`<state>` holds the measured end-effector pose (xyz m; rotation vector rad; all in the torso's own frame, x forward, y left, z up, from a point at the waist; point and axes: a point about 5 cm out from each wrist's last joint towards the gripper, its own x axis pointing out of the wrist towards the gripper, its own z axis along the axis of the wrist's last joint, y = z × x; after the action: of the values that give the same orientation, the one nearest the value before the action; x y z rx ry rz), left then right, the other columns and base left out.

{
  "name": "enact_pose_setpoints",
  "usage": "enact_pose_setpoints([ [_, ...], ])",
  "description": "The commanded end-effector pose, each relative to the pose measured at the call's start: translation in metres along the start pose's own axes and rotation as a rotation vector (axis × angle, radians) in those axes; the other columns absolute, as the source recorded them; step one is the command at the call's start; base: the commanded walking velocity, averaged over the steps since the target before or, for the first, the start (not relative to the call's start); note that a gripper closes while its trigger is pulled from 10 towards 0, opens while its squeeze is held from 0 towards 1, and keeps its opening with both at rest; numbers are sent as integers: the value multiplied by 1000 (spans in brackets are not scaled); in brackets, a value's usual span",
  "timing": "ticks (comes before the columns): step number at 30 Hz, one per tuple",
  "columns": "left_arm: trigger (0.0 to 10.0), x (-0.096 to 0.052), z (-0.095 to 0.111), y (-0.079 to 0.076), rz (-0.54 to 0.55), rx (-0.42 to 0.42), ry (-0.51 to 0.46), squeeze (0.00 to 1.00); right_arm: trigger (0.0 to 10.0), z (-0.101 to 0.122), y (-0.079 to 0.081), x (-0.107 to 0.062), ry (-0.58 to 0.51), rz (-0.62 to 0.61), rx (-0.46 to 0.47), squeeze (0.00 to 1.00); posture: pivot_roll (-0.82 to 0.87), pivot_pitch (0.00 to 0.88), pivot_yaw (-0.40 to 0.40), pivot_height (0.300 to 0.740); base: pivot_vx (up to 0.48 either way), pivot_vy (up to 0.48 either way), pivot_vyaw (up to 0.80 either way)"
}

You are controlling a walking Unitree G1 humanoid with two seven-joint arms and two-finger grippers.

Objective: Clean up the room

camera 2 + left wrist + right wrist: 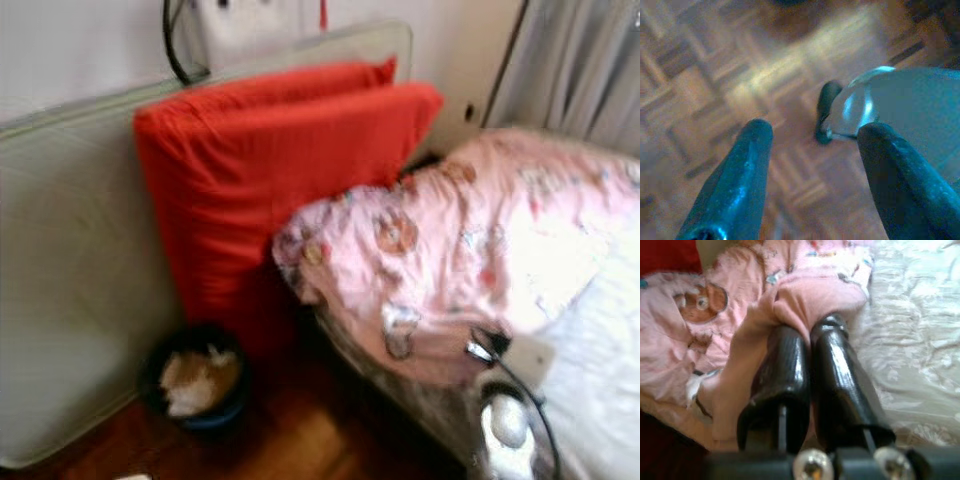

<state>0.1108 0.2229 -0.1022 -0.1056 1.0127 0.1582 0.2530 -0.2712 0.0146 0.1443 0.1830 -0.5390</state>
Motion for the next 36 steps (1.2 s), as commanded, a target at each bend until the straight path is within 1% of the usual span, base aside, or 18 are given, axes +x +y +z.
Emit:
enact_pose_setpoints([
  [1,10000,1,7,5,6,16,-27,0,10000,6,-2,4,-14,-45,37,0,68,0,18,740,0,0,0],
  [2,10000,1,7,5,6,16,-27,0,10000,6,-2,4,-14,-45,37,0,68,0,18,740,0,0,0],
  [4,10000,-1,5,8,9,16,-24,0,10000,3,-10,4,15,-98,87,0,69,0,19,740,0,0,0],
  [5,10000,-1,5,8,9,16,-24,0,10000,3,-10,4,15,-98,87,0,69,0,19,740,0,0,0],
  [7,10000,-1,5,10,9,20,-23,0,10000,-3,-19,3,55,-155,103,0,70,0,20,740,0,0,0],
  [8,10000,-1,5,10,9,20,-23,0,10000,-3,-19,3,55,-155,103,0,70,0,20,740,0,0,0],
  [10,10000,-2,4,11,6,25,-19,0,10000,-10,-30,0,101,-217,77,0,69,0,22,740,0,0,0],
  [11,10000,-2,4,11,6,25,-19,0,10000,-10,-30,0,101,-217,77,0,69,0,22,740,0,0,0],
  [12,10000,-2,3,11,5,28,-17,0,10000,-13,-33,-1,124,-234,71,0,69,0,21,740,0,0,0],
  [13,10000,-2,3,11,2,33,-14,0,10000,-20,-37,-3,175,-260,56,0,69,0,21,740,0,0,0],
  [16,10000,-2,2,10,1,34,-11,0,10000,-32,-42,-9,252,-282,51,0,70,0,20,740,0,0,0],
  [18,10000,-1,2,9,-2,37,-7,0,10000,-45,-42,-16,328,-263,35,0,70,0,20,740,0,0,0],
  [21,10000,0,6,6,-10,49,-10,0,10000,-55,-40,-22,391,-235,28,0,69,0,20,740,0,0,0],
  [26,10000,3,12,0,-17,57,-17,0,10000,-64,-39,-28,435,-223,27,0,69,0,21,740,0,0,0],
  [28,10000,6,20,-8,-29,63,-33,0,10000,-70,-40,-33,470,-217,23,0,70,0,21,740,0,0,0],
  [33,10000,7,23,-11,-33,67,-37,0,10000,-70,-41,-33,472,-225,29,0,70,0,22,740,0,0,0],
  [34,10000,7,23,-11,-33,67,-37,0,10000,-70,-42,-32,471,-225,29,498,69,0,22,740,0,0,0],
  [36,10000,7,23,-10,-33,68,-38,0,10000,-69,-43,-31,473,-226,27,569,69,0,22,740,0,0,0],
])
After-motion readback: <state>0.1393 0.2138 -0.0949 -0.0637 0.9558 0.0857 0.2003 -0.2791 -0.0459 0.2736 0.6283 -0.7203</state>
